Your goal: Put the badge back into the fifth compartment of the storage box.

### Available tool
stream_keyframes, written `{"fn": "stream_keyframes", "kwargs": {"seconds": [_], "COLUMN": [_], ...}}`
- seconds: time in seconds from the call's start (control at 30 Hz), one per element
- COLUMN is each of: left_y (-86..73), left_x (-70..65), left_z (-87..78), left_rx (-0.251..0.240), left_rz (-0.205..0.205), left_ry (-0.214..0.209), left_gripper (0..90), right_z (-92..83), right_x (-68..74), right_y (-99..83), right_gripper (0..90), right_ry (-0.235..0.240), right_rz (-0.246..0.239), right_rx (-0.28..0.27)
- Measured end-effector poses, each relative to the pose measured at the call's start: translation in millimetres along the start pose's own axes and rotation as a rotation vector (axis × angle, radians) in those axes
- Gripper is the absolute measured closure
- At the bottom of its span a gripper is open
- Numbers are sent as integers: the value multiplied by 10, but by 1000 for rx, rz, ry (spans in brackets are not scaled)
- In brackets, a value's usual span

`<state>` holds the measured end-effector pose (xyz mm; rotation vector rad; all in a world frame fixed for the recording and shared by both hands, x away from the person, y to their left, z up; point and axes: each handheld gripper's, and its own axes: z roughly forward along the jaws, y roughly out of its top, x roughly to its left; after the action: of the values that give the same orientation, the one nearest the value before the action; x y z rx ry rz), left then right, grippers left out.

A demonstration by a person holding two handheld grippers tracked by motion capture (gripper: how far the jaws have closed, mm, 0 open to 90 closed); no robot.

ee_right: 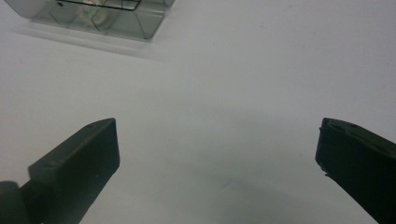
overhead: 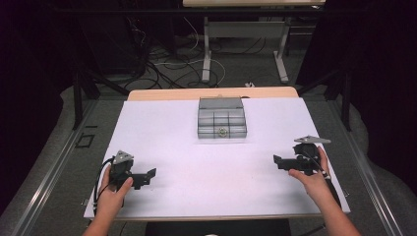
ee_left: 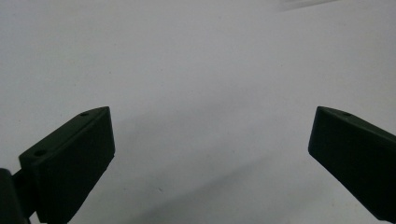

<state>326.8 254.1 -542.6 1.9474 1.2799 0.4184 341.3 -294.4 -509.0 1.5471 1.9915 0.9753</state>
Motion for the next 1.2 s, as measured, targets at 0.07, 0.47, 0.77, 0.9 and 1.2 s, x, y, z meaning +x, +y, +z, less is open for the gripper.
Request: {"fn": "stream_keyframes", "kwargs": {"seconds": [0.07,0.47,0.77,0.9,1.2], "left_y": [-1,-5,-6,-4,-7], "left_x": [0,7,14,8,20], "left_z": [0,2,-4,-5,-1], "left_rx": [0,0,-2,-3,2], "left_rz": [0,-6,-2,-4,-3], "left_ry": [1,5,4,6,8], "left_gripper": [6,6,6,6,6], "right_z": [5,42,74,101,140], "right_x": [-58,-335,-461,-492,-562], "right_y": [-43,-224,-313,-355,-415], "right_gripper": [0,0,0,0,0], "right_ry": [-12,-63,-96,-107,-135], "right_rz": [15,85,116,129,129], "right_rx": [5,-18,-27,-29,-34]}}
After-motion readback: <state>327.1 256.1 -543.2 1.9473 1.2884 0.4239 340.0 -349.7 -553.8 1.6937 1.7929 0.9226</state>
